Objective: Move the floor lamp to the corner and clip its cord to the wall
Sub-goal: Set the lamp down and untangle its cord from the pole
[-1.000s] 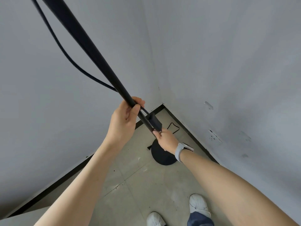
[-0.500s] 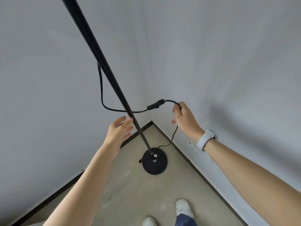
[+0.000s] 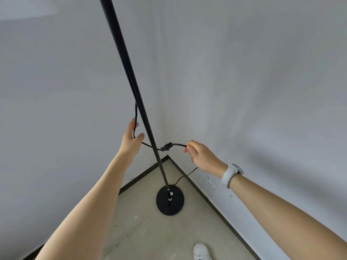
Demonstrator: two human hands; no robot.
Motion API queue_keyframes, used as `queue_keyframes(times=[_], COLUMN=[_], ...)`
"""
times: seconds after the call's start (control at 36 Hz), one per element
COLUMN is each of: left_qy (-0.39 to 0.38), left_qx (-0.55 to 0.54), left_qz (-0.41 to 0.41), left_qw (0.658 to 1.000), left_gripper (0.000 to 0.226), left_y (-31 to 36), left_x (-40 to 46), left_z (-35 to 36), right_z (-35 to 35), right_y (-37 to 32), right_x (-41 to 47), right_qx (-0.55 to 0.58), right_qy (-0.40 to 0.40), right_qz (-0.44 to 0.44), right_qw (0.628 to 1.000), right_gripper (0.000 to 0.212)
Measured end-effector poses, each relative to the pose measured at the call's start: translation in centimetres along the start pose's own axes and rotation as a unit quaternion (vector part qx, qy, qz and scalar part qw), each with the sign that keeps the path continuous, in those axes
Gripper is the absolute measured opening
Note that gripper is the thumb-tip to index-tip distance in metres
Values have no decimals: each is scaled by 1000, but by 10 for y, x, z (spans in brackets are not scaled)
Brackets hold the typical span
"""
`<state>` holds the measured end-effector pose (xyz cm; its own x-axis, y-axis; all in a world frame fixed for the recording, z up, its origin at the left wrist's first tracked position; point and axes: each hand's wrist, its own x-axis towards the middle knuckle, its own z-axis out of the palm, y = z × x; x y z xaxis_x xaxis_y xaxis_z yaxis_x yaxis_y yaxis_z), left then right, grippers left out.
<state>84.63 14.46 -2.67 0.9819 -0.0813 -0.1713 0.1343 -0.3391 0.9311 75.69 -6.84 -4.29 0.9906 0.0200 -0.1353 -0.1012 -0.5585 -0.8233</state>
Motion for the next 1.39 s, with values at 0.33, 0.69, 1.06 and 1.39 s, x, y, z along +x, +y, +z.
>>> queue_keyframes(times=[0.33,0.69,1.06,1.39], left_qy=[-20,-8,-125,112], left_qx=[70,208,67,193], left_qz=[14,37,21,133], left_qw=[997,977,990,966], left_gripper=[30,25,35,12], left_y=[-8,9,25,43], left_x=[-34,-4,-12,-15], left_z=[-28,-46,-31,3], right_z=[15,5,-20,-39], right_y=[-26,-119,-140,-122], right_x=[13,70,92,103], right_qx=[1,121,-4,-8], right_qy=[18,-64,-157,-161], right_qz=[9,-70,-116,-118], right_qw=[1000,988,981,980], right_gripper=[37,50,26,9])
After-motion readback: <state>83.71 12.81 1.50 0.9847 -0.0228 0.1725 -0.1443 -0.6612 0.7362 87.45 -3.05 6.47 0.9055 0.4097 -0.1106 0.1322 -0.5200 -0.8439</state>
